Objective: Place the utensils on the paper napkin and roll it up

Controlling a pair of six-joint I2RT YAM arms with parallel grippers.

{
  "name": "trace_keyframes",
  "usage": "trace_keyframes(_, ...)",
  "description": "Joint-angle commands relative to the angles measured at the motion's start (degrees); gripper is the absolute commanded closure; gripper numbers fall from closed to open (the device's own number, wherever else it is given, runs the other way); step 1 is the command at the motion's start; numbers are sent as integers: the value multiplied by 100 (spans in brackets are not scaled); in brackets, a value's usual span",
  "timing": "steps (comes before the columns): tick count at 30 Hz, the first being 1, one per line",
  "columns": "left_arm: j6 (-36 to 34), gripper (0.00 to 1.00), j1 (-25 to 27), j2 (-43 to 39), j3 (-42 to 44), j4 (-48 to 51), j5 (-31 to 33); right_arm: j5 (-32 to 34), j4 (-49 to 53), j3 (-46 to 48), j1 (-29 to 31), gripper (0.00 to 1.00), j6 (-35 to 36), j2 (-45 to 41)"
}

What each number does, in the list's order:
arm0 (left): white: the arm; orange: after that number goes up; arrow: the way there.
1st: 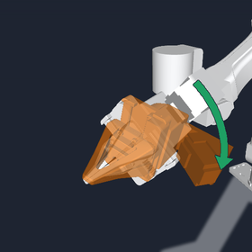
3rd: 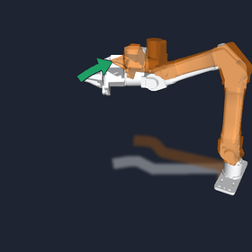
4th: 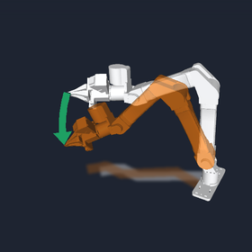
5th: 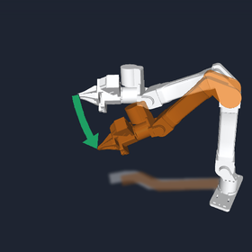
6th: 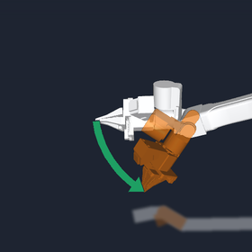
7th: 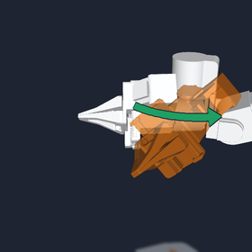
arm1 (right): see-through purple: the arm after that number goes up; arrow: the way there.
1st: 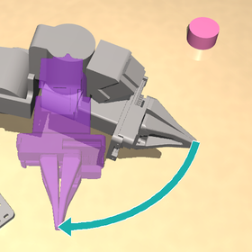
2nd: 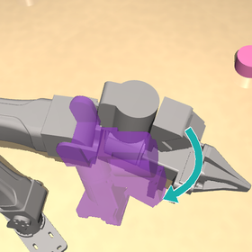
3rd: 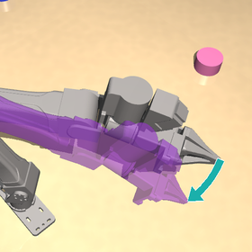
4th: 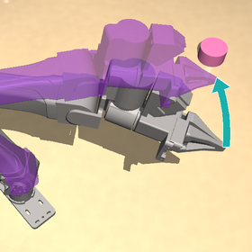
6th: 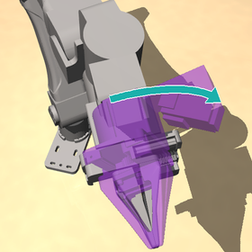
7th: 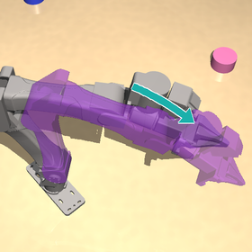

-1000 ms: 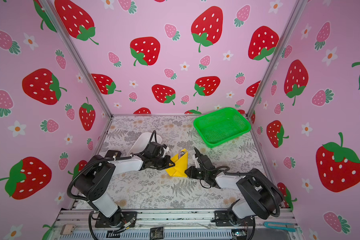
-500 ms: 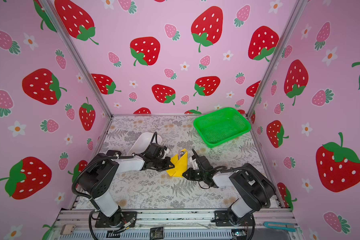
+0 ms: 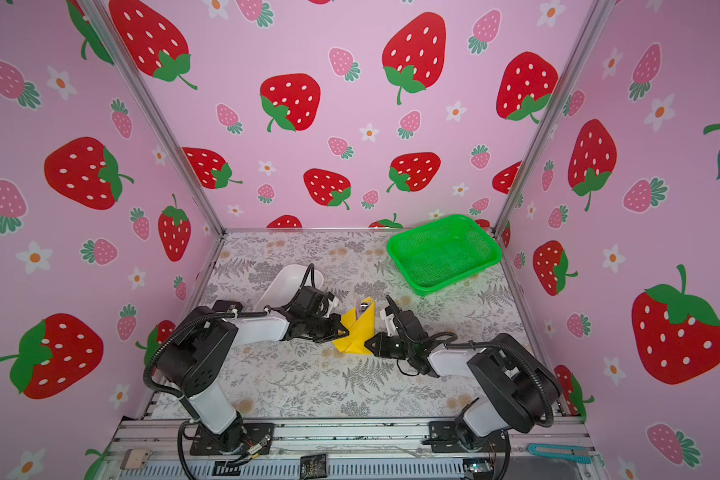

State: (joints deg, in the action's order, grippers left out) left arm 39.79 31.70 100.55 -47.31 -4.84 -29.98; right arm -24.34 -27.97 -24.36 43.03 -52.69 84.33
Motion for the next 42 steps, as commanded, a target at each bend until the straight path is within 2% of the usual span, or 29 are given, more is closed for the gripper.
trace_keyframes(1,-88,100,-24,74,-48,116,45,160,55,-62,-40,84,-82,-34)
trace_keyframes(7,-88,100,-22,70,-47,124,45,-186,-244,-118,-33,84,-212,435)
trace_keyframes(12,-78,100,-26,113,-54,115,36,-32,-148,3,-34,84,-231,611)
trace_keyframes(23,-121,100,-28,87,-91,167,33,204,176,-138,-215,84,-17,33)
trace_keyframes(36,-170,100,-30,148,-173,240,36,-275,-442,-1167,-907,85,-9,1333)
trace_keyframes(42,-140,100,-34,149,-212,218,28,-228,-566,-1188,-971,85,-84,1657)
